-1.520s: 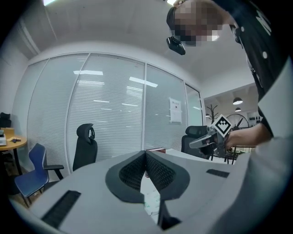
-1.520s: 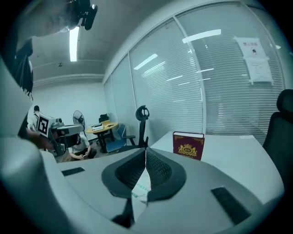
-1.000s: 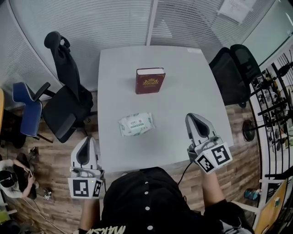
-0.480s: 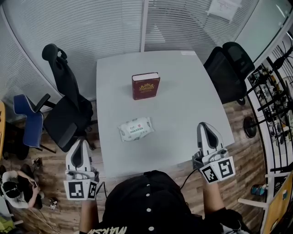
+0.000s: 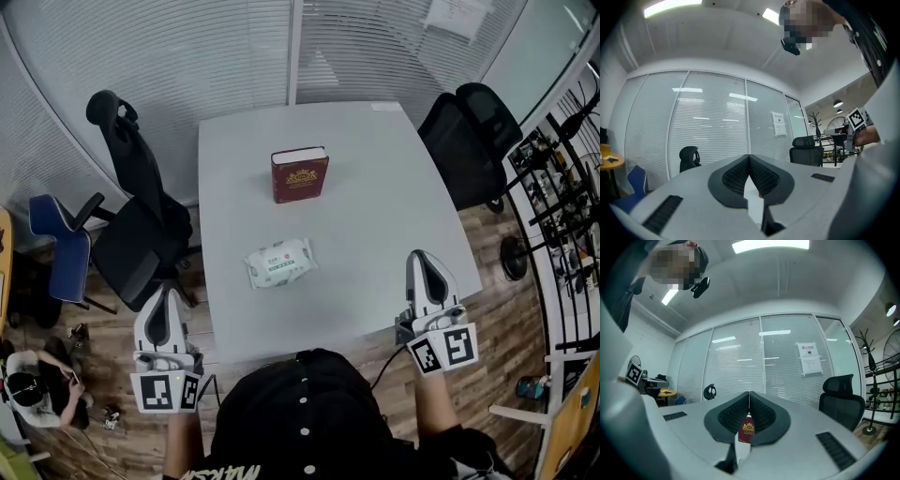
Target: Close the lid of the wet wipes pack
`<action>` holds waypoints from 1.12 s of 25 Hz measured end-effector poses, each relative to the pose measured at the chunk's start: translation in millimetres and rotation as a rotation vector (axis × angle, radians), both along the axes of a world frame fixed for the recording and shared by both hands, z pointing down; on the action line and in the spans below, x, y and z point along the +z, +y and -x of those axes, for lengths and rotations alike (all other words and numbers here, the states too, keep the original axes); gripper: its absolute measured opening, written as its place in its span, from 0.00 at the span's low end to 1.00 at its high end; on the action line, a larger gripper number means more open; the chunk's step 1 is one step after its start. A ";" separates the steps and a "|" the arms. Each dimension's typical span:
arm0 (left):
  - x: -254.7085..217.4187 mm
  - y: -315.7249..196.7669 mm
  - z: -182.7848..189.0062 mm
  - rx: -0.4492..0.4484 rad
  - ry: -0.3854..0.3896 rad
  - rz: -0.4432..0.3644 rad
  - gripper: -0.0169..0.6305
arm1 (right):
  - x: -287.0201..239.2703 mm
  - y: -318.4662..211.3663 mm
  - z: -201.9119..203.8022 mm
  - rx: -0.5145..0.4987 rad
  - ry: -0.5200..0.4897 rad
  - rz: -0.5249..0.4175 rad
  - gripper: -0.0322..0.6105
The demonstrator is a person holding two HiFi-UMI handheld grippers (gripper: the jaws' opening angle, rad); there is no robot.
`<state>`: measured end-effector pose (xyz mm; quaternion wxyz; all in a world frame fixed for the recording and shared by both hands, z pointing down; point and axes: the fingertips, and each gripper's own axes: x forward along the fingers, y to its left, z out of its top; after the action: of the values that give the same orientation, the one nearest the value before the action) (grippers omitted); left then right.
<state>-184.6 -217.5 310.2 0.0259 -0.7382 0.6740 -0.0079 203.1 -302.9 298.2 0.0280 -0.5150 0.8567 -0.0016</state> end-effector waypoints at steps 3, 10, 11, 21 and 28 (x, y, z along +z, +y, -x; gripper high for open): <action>-0.6 0.3 1.0 -0.003 -0.002 -0.002 0.05 | 1.1 -2.2 3.3 -0.001 0.016 0.008 0.10; -1.9 1.1 -0.2 -0.008 -0.010 -0.006 0.05 | 1.5 -3.0 6.6 -0.011 0.037 0.007 0.09; -2.1 0.9 -0.5 -0.008 -0.012 -0.006 0.05 | 1.9 -3.4 6.7 -0.013 0.036 0.009 0.09; -1.7 0.1 -0.2 -0.018 -0.016 -0.007 0.05 | 0.5 -7.8 9.1 -0.021 0.039 -0.005 0.09; -2.6 1.3 -1.4 -0.023 -0.022 -0.010 0.05 | 0.6 -9.3 11.4 -0.026 0.051 -0.017 0.09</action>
<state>-183.2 -216.1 307.6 0.0368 -0.7300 0.6823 -0.0127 191.7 -312.2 298.8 0.0104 -0.5033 0.8638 0.0185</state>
